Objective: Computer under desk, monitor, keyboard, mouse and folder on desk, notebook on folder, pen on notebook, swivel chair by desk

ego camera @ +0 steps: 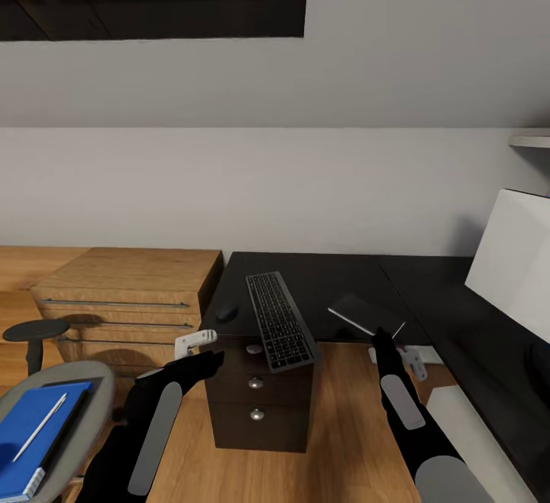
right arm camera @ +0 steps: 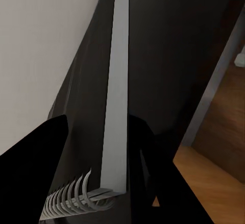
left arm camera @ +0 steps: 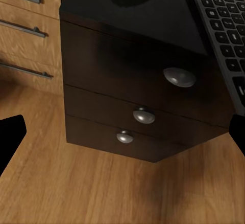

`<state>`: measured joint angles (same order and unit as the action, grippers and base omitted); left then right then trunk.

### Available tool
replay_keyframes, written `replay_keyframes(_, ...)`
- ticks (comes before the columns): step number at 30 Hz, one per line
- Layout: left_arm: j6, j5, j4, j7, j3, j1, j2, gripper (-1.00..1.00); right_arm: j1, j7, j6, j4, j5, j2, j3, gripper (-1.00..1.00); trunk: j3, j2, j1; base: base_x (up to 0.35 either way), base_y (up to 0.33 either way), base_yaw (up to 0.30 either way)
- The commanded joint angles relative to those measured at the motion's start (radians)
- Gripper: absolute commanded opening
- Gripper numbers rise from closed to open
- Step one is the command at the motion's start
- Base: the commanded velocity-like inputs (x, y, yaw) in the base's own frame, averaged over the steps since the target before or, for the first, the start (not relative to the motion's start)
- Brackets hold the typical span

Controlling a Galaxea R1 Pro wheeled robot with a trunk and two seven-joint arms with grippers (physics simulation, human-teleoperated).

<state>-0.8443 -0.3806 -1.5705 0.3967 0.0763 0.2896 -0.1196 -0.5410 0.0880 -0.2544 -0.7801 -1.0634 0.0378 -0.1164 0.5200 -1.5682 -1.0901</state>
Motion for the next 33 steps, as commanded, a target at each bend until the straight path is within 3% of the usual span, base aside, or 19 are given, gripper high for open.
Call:
replay_keyframes(1, -0.002, -0.011, -0.001, 0.010, 0.001, 0.001, 0.000, 1.00, -0.001, 0.002, -0.002, -0.001, -0.008, 0.000, 0.000, -1.00, 0.001, -0.001, 0.000, 0.000, 0.000, 0.000)
replay_keyframes(4, -0.002, -0.011, -0.001, 0.010, 0.001, 0.001, 0.000, 1.00, -0.001, 0.002, -0.002, -0.001, -0.007, 0.000, 0.000, -1.00, 0.001, -0.001, 0.000, 0.000, 0.000, 0.000)
replay_keyframes(18, -0.002, -0.008, 0.002, 0.009, 0.010, 0.001, 0.000, 1.00, -0.001, 0.001, 0.000, 0.002, -0.007, 0.000, 0.004, -1.00, 0.045, -0.099, -0.054, 0.000, 0.000, 0.000)
replay_keyframes(33, -0.001, -0.008, 0.021, 0.000, 0.011, 0.001, 0.002, 1.00, -0.001, 0.001, 0.000, 0.002, -0.006, 0.000, 0.006, -1.00, 0.045, -0.099, -0.054, 0.046, 0.000, 0.000)
